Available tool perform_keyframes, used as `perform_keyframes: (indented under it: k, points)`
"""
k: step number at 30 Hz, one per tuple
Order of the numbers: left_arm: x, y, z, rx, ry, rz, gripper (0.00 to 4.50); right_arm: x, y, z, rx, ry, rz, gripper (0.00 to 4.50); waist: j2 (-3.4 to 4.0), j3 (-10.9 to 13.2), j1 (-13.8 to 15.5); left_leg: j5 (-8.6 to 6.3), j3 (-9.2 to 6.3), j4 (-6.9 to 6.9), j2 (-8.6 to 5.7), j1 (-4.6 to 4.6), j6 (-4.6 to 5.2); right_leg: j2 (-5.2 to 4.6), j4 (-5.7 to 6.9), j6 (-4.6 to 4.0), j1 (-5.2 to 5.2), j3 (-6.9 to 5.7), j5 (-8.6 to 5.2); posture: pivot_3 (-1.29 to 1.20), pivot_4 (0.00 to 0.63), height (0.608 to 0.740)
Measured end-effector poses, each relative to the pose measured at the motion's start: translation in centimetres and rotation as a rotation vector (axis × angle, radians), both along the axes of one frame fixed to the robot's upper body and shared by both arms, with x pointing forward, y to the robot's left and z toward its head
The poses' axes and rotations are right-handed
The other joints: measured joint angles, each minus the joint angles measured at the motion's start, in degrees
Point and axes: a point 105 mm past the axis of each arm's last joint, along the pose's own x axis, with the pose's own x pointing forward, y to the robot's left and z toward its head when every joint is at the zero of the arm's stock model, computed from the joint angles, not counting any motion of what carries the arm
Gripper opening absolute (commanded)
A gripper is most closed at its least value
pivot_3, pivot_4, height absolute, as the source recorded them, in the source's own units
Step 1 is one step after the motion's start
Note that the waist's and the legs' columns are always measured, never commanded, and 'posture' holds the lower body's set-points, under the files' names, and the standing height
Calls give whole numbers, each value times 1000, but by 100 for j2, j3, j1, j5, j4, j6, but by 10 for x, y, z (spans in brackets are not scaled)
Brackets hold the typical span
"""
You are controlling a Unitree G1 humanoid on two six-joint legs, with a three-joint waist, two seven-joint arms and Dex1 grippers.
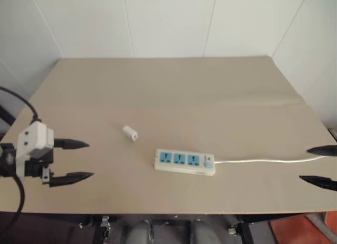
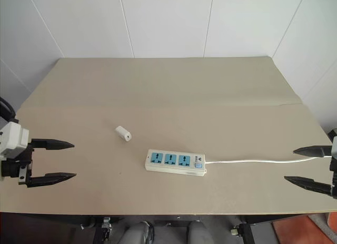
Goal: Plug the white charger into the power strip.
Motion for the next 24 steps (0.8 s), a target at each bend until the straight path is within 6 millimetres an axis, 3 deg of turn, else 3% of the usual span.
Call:
perform_keyframes:
  k: [9,12,19,24]
  points:
    - [0,-2,-4,-3,7,-6,4500,0,0,4,23,3,-17,4457,-1,0,-1,0,2,0,0,1,0,0,0,0,0,1,0,0,150,740]
    - [1,-5,-6,-9,11,-15,4500,5,9,7,61,-29,20,4457,-5,-3,-7,0,4,0,2,6,0,4,1,0,3,3,1,0,150,740]
    - [17,-33,-3,-31,-18,-116,4500,45,87,-26,305,-37,272,4457,-20,-7,-34,0,10,7,4,8,0,25,1,0,0,20,16,0,150,740]
    - [23,-49,1,-27,-26,-204,4500,66,121,-38,384,-31,399,4457,-18,-5,-32,-1,12,7,4,-8,0,26,1,-1,-18,22,17,0,150,740]
